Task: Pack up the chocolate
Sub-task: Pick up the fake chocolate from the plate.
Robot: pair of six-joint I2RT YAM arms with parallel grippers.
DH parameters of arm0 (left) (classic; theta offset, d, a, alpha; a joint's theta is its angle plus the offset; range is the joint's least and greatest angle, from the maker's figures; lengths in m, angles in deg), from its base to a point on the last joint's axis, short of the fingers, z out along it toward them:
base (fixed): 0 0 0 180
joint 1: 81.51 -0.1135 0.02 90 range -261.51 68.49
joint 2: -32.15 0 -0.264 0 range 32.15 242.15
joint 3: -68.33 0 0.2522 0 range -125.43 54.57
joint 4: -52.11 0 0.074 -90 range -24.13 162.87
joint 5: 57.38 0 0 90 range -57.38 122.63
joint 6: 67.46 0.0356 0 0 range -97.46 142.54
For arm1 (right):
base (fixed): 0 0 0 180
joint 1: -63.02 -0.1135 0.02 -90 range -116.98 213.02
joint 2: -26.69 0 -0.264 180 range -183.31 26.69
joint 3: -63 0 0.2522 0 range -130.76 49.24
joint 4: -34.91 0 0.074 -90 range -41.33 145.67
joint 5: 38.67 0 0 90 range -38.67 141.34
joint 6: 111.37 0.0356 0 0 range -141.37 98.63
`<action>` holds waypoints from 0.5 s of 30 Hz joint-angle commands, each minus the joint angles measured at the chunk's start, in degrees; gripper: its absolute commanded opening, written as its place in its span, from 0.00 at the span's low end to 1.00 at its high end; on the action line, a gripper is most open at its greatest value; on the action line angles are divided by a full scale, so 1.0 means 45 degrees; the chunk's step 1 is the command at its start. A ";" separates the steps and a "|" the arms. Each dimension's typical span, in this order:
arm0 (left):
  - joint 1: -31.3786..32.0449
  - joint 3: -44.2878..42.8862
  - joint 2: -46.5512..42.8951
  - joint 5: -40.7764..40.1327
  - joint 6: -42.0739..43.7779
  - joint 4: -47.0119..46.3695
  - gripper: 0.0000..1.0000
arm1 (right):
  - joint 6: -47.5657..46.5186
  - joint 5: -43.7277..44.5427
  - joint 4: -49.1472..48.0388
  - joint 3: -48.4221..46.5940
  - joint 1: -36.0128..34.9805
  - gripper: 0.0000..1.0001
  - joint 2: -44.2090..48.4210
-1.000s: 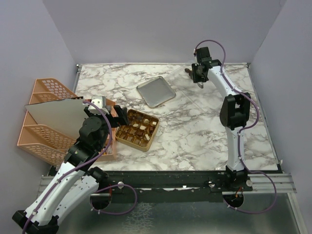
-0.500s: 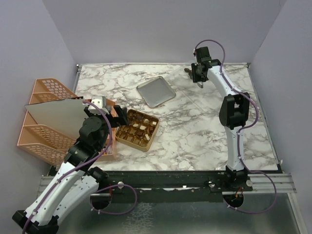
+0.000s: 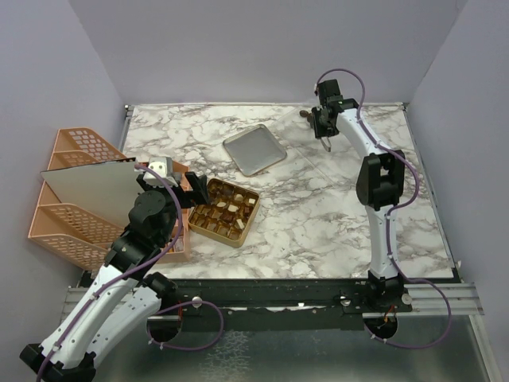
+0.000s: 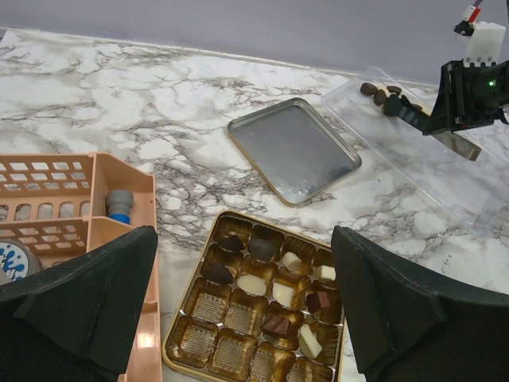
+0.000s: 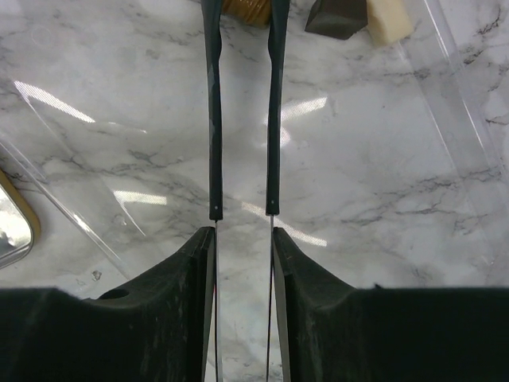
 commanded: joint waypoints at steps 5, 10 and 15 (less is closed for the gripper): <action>-0.0013 0.0117 -0.0135 -0.0305 0.0174 -0.0222 0.99 | -0.0154 0.0076 -0.0109 0.1139 0.0094 0.31 0.1378; -0.0013 0.0127 -0.0118 -0.0304 0.0169 -0.0220 0.99 | -0.0196 -0.0031 -0.0117 0.1439 0.0096 0.29 0.1729; -0.0016 0.0127 -0.0103 -0.0302 0.0169 -0.0220 0.99 | 0.0005 -0.0358 -0.0018 0.1663 0.0067 0.29 0.2113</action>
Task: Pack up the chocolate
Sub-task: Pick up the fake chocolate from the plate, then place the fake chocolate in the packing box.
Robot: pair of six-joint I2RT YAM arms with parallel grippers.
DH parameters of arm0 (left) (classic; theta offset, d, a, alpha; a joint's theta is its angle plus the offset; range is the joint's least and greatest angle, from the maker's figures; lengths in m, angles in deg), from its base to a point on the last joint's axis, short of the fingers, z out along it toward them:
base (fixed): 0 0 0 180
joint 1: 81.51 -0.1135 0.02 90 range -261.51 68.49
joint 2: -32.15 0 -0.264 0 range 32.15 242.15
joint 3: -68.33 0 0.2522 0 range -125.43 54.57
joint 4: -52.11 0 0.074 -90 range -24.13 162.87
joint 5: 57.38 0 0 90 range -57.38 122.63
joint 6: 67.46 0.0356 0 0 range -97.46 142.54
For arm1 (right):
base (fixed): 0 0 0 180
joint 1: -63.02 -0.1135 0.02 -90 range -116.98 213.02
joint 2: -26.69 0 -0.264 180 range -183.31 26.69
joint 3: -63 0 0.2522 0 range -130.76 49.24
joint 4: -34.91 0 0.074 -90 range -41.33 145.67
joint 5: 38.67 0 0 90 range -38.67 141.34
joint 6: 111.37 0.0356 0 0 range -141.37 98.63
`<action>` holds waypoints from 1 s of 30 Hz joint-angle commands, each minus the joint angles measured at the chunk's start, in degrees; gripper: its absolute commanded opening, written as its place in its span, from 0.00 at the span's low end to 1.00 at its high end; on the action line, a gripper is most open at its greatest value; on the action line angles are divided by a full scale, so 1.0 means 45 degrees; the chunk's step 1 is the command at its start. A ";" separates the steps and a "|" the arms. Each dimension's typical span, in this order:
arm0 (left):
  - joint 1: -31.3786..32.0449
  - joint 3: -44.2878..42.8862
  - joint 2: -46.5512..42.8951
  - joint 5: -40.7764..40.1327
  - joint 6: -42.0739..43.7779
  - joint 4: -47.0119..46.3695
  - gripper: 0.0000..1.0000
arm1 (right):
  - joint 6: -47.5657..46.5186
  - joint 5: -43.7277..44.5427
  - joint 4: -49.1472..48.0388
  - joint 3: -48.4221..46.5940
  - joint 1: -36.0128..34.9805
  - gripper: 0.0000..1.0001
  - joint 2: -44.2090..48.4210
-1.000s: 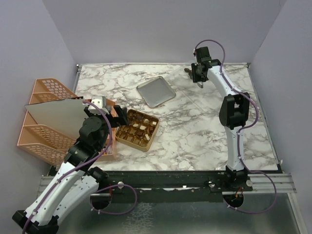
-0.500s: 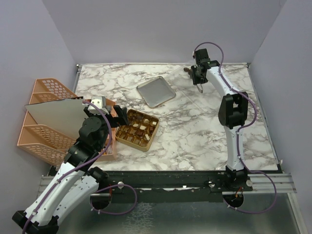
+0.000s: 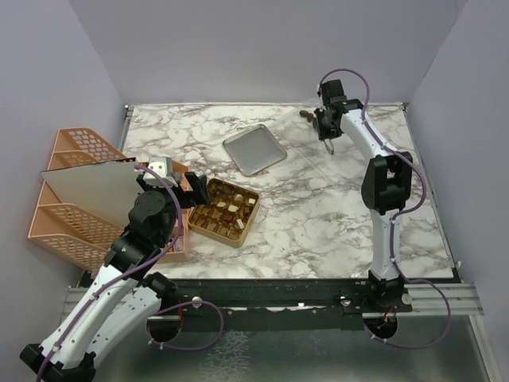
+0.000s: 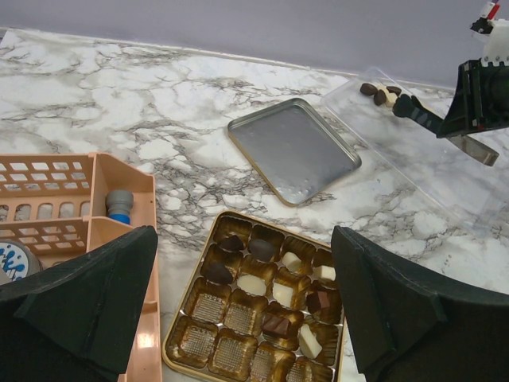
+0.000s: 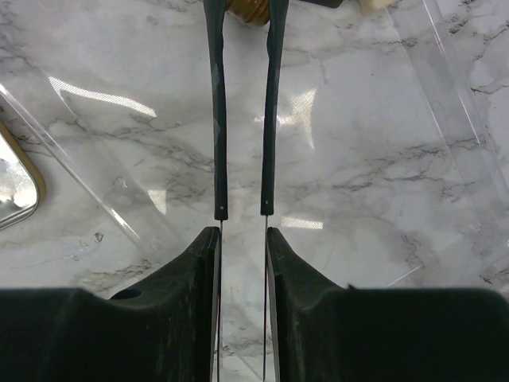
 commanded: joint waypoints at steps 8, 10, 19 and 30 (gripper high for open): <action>-0.0013 0.0107 -0.0124 -0.0370 0.0178 -0.0230 0.99 | 0.0396 -0.1218 0.0095 0.1126 -0.0085 0.29 0.2085; -0.0013 0.0105 -0.0135 -0.0410 0.0188 -0.0216 0.99 | 0.0461 -0.1536 0.0084 0.1472 -0.0164 0.29 0.2561; -0.0030 0.0093 -0.0186 -0.0513 0.0208 -0.0245 0.99 | 0.0833 -0.2764 -0.0092 0.3624 -0.1407 0.29 0.5327; -0.0033 0.0106 -0.0282 -0.0687 0.0218 -0.0176 0.99 | 0.1991 -0.3355 -0.0493 0.5973 -0.4348 0.29 0.8566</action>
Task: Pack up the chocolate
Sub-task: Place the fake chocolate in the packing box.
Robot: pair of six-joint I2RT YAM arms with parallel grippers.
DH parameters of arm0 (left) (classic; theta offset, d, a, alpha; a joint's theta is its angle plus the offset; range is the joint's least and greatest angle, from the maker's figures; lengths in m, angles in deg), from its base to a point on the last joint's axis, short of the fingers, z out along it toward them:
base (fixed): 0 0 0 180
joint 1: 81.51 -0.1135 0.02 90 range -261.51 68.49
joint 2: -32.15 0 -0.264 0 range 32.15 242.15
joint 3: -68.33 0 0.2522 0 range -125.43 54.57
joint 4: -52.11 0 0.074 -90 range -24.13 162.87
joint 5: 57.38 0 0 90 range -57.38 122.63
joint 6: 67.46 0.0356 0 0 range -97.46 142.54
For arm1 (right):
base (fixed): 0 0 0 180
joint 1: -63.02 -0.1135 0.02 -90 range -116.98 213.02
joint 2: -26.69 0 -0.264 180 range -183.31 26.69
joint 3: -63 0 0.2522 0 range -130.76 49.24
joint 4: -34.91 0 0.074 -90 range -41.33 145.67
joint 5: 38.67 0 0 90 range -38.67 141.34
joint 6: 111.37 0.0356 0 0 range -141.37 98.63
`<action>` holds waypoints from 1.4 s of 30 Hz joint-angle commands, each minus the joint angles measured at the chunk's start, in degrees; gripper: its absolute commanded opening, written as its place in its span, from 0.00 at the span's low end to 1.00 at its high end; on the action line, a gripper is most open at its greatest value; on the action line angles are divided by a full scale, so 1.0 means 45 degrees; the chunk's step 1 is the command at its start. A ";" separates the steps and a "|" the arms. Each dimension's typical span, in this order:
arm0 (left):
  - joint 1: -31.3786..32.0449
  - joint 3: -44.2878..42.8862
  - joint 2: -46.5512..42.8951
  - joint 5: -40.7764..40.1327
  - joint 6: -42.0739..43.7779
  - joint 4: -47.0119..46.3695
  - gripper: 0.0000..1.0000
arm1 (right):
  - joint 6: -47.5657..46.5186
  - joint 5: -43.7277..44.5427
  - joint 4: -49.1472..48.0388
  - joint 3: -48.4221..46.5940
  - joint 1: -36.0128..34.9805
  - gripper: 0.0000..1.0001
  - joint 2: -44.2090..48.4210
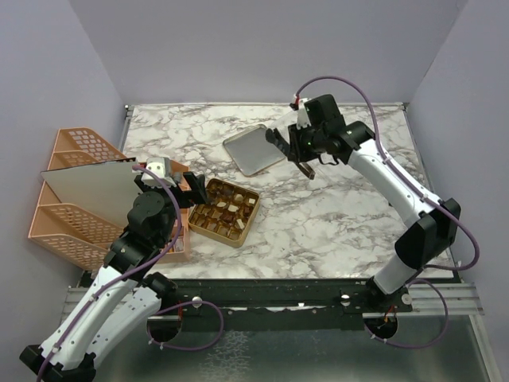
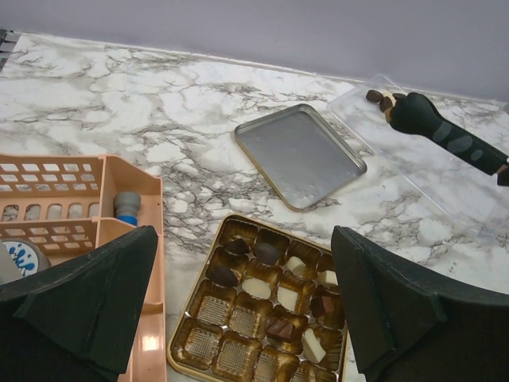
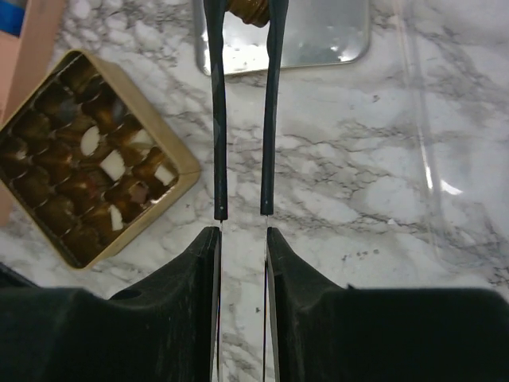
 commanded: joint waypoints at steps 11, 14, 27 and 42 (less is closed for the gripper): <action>-0.0043 0.0122 -0.0571 -0.0966 0.0142 -0.0172 0.99 | 0.2079 -0.0115 -0.0521 0.2269 -0.4051 0.29 0.1946; -0.0057 0.0161 -0.0882 -0.1234 0.0102 -0.0191 0.99 | 0.2363 -0.0214 -0.0705 0.2479 -0.4768 0.29 0.1831; -0.0063 0.0361 -0.1570 -0.1662 0.0120 -0.0373 0.99 | 0.2795 -0.0222 -0.0886 0.1886 -0.6754 0.29 0.0326; -0.0072 0.0361 -0.1657 -0.1674 0.0101 -0.0386 0.99 | 0.2702 -0.0077 -0.0800 0.1497 -0.6979 0.31 -0.0563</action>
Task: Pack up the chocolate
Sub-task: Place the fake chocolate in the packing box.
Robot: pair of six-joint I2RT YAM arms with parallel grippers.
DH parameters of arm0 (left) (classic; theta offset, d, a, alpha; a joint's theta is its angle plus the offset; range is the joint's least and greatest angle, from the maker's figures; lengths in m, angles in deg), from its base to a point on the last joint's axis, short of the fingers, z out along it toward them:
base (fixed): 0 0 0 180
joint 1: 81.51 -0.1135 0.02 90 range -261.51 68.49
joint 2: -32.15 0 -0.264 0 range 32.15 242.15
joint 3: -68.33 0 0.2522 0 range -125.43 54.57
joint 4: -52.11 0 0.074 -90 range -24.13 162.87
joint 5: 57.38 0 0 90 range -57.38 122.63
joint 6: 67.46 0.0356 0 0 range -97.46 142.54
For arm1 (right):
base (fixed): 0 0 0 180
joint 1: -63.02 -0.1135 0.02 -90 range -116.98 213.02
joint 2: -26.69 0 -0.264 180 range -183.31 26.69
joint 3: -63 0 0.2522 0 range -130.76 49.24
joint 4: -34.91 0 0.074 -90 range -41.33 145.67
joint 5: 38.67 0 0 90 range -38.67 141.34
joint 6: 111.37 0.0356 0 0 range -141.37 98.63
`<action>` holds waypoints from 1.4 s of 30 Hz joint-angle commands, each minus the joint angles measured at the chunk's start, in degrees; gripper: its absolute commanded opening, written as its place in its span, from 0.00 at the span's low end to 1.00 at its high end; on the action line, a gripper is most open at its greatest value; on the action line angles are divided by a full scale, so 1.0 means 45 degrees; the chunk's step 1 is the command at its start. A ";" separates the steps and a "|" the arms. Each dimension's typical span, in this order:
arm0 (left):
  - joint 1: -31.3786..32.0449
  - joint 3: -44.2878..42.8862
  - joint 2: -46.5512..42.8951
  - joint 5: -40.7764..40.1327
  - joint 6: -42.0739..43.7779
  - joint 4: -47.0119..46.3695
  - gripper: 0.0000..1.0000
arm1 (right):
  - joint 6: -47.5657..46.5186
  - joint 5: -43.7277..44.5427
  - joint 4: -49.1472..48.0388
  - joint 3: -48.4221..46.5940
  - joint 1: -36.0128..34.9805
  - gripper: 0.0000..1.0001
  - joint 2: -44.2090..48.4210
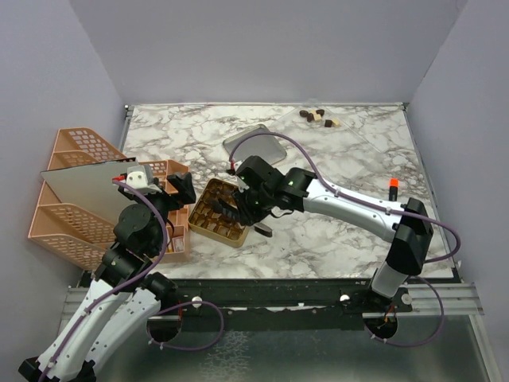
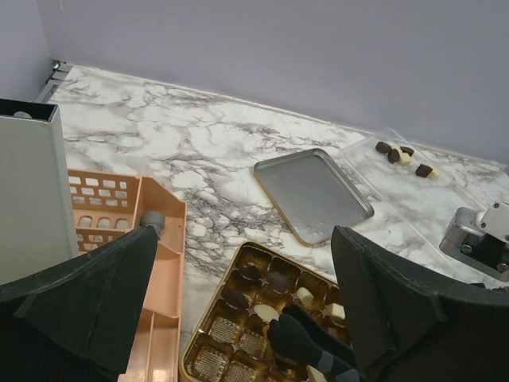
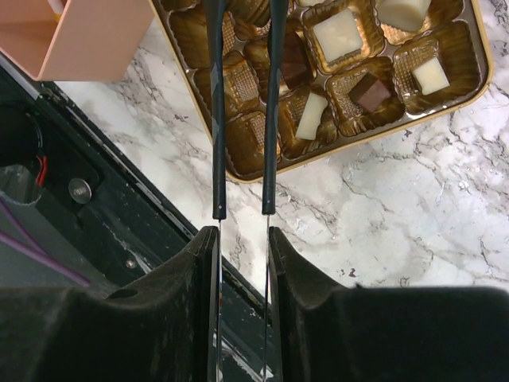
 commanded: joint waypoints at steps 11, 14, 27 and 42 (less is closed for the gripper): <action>-0.0072 0.0143 -0.0142 -0.0238 0.0086 -0.0207 0.99 | -0.0122 0.0357 0.0019 -0.0934 -0.0082 0.37 -0.0781; -0.0082 0.0143 -0.0143 -0.0249 0.0086 -0.0231 0.99 | -0.0145 0.0443 0.0065 -0.0953 -0.0082 0.38 -0.0773; -0.0091 0.0155 -0.0265 -0.0258 0.0105 -0.0211 0.99 | -0.0316 0.1348 0.0397 -0.1524 -0.0082 0.38 -0.0643; -0.0090 0.0182 -0.0397 -0.0181 0.0086 -0.0188 0.99 | -0.1688 0.3735 0.1329 -0.2859 0.2046 0.38 -0.0629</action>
